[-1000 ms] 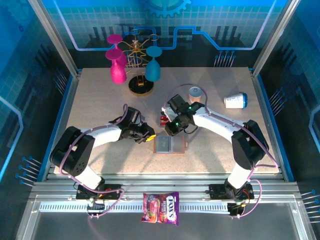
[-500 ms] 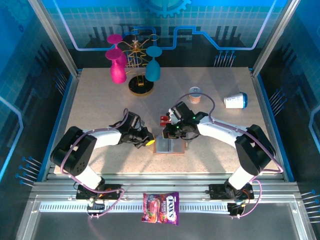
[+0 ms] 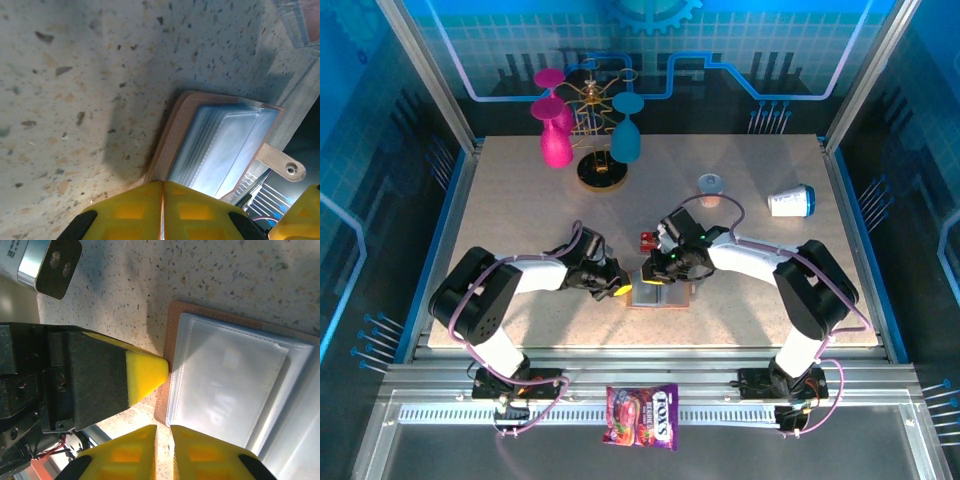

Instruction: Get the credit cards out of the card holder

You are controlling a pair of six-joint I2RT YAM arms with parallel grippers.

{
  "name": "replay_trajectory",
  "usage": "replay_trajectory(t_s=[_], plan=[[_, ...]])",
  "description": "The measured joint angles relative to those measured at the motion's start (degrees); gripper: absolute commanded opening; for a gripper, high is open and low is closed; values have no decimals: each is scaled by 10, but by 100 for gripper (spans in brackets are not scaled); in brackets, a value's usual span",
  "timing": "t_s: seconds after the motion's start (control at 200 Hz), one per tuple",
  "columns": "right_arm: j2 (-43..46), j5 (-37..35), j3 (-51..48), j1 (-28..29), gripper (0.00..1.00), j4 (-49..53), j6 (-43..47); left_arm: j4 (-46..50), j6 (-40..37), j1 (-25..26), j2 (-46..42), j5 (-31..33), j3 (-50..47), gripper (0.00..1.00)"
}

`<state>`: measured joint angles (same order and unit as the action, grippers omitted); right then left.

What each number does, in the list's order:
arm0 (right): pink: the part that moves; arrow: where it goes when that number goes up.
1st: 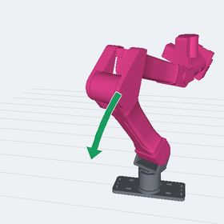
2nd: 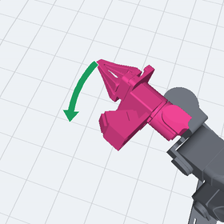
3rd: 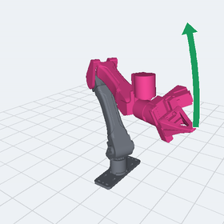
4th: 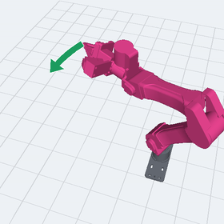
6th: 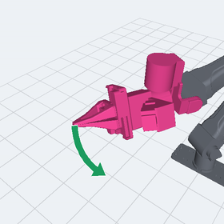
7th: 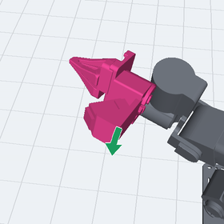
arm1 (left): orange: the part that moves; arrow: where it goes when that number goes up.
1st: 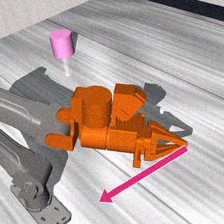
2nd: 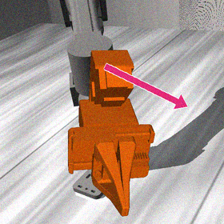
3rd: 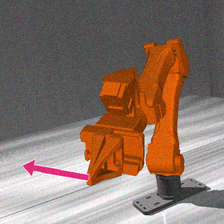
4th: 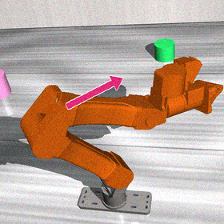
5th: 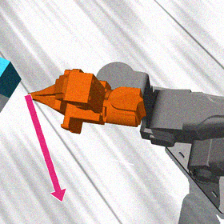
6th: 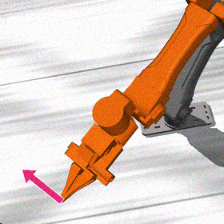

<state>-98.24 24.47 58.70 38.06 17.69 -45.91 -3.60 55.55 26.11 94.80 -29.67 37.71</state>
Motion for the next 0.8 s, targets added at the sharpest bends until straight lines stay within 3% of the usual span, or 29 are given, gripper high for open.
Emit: replay_trajectory(t_s=[0.8], plan=[[-42,-4,9,-3,30,26,-3,3,-1,0,6,0,1,10]])
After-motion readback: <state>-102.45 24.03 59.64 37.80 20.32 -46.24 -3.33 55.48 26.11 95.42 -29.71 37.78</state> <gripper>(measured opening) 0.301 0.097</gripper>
